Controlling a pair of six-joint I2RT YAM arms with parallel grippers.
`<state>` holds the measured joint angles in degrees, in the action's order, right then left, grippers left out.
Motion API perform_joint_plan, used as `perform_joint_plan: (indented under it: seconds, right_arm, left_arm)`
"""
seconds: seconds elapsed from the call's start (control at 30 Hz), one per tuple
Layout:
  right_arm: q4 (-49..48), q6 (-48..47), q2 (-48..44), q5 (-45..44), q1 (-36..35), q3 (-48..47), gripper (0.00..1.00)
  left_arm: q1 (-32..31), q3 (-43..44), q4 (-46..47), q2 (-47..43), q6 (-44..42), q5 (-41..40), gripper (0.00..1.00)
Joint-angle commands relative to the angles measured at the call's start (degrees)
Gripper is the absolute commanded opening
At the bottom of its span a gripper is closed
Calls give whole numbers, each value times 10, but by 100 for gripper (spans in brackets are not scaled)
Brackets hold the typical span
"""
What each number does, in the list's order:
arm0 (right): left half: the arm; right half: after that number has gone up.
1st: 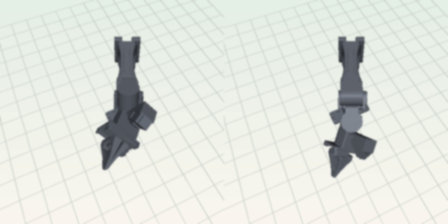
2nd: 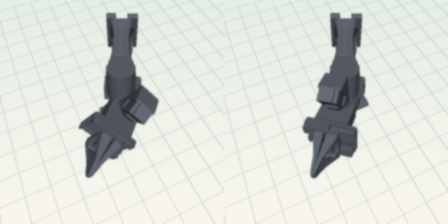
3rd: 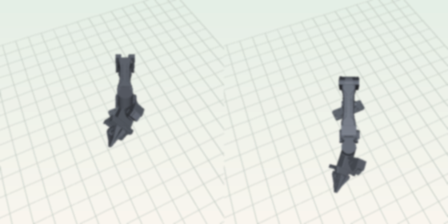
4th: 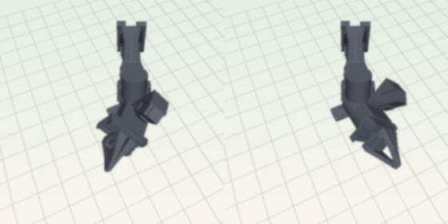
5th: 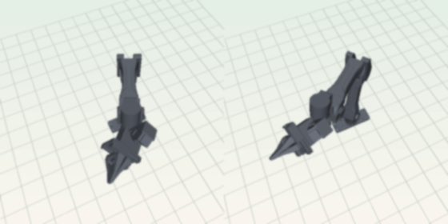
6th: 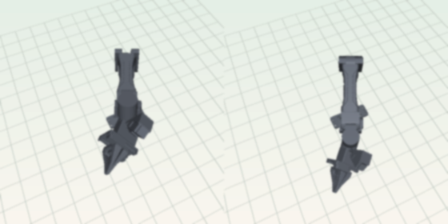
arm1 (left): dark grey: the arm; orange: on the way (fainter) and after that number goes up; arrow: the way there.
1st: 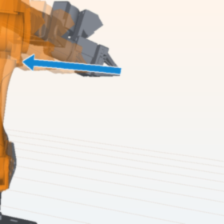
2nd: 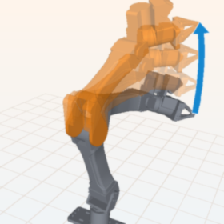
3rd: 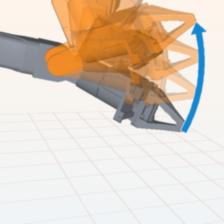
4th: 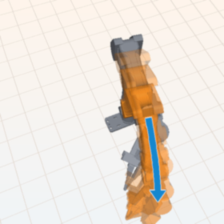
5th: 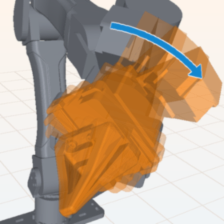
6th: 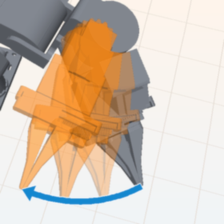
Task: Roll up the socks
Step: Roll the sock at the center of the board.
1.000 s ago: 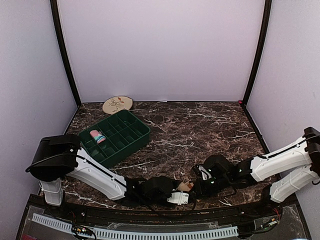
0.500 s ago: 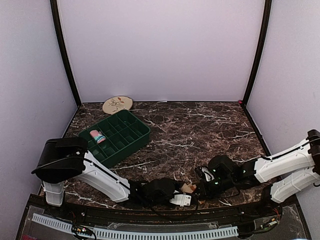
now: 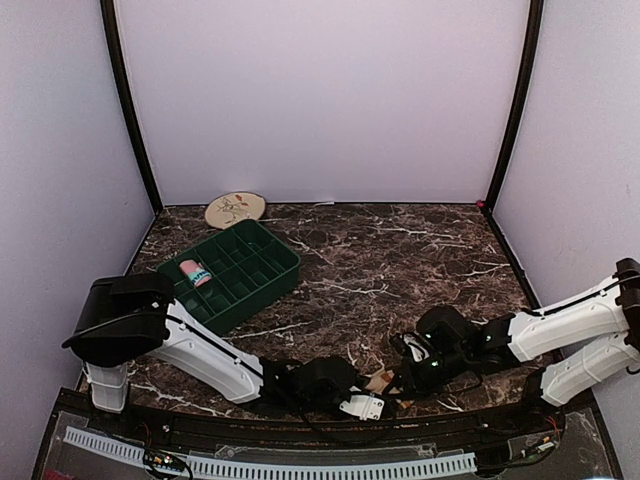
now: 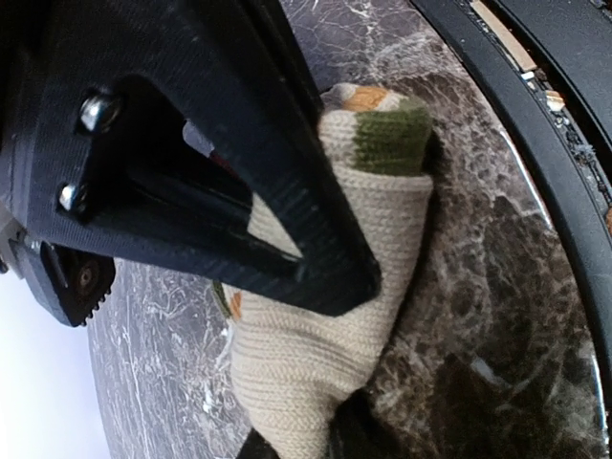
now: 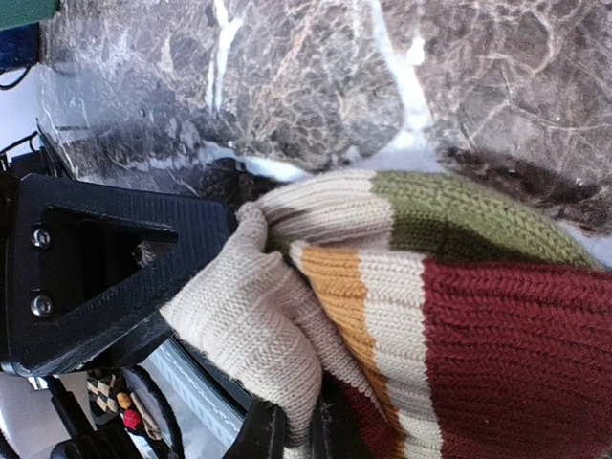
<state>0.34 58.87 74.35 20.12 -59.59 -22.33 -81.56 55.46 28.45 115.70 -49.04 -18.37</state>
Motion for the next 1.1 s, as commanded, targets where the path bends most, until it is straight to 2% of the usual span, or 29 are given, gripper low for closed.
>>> perform_joint_plan:
  seconds: [0.0, 0.1, 0.23, 0.87, 1.07]
  right_arm:
    - [120, -31, 24, -24, 8, -6, 11]
    - [136, -37, 21, -34, 9, -17, 25]
    - [166, -42, 3, -58, 10, -35, 37]
    - [315, -41, -86, -160, 10, -105, 41]
    - [319, -27, -87, -168, 10, -97, 37]
  left_arm:
    - [-10, 12, -77, -12, 6, 54, 14]
    - [-14, 12, -86, -14, 10, 50, 13]
    - [-14, 9, -100, -17, 20, 42, 13]
    - [-14, 32, -143, -18, 59, 11, 12]
    - [-13, 28, -136, -17, 60, 8, 12]
